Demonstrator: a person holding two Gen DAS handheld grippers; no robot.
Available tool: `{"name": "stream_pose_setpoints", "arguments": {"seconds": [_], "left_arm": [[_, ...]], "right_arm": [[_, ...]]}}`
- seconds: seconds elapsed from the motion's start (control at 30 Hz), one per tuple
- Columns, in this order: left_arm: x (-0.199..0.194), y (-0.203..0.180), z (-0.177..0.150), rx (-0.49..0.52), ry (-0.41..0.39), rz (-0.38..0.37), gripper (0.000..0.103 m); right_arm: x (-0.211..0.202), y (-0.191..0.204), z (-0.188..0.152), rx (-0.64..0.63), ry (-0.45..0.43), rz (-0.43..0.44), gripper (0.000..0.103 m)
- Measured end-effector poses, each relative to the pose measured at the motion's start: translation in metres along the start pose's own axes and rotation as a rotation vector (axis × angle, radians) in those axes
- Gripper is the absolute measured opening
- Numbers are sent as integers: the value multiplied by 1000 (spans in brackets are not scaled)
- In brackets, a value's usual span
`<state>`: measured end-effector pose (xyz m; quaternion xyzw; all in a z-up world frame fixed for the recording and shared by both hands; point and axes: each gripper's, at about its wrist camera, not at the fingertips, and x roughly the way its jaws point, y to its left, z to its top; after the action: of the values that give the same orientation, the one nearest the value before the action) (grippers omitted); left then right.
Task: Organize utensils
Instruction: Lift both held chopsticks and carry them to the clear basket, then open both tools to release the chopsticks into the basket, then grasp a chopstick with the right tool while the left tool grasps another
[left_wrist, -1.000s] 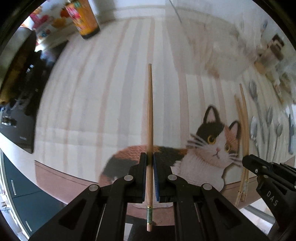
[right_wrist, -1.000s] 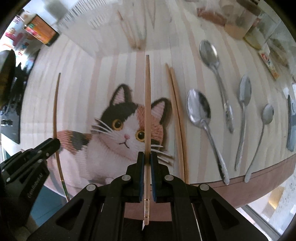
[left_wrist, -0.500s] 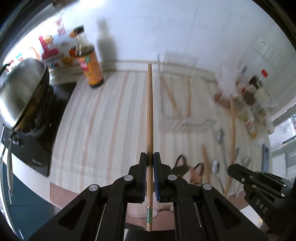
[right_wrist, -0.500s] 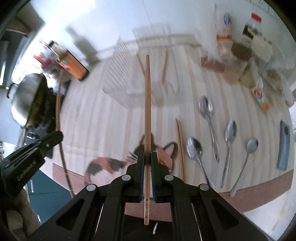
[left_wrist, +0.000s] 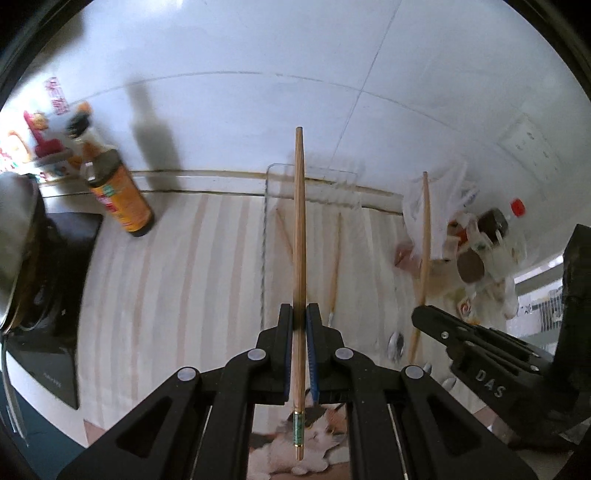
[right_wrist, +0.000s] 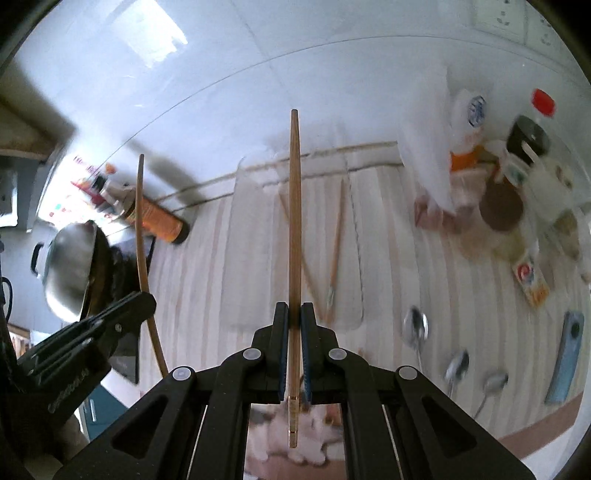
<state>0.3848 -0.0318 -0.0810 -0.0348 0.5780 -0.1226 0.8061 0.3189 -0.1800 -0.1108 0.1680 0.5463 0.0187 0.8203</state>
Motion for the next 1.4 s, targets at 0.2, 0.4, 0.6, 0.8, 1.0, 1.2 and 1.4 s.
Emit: {"name": "stream_pose_setpoints", "arguments": {"seconds": [0.2,0.4,0.6,0.8,1.0,1.2,1.4], "left_arm": [[55,1,45,-30,121,-17,5],[96,3,62,-34,214,-1,5],[111,6,67,-50,277,7,7],[86,11,67,-51,185,92,16],[35,11,48,-10,-47,261,68],[5,20,14,-34,-184,297,103],[21,31,-37,-40,-115,321,103]], "right_arm": [[47,-7,57,28,71,-19,7],[88,-15,86,38,135,-58,7],[117,-18,90,18,205,-75,7],[119,-17,88,-4,224,-104,31],[83,-25,78,-1,139,-145,33],[40,-32,43,-10,27,-178,54],[16,-45,-17,-7,-8,-147,57]]}}
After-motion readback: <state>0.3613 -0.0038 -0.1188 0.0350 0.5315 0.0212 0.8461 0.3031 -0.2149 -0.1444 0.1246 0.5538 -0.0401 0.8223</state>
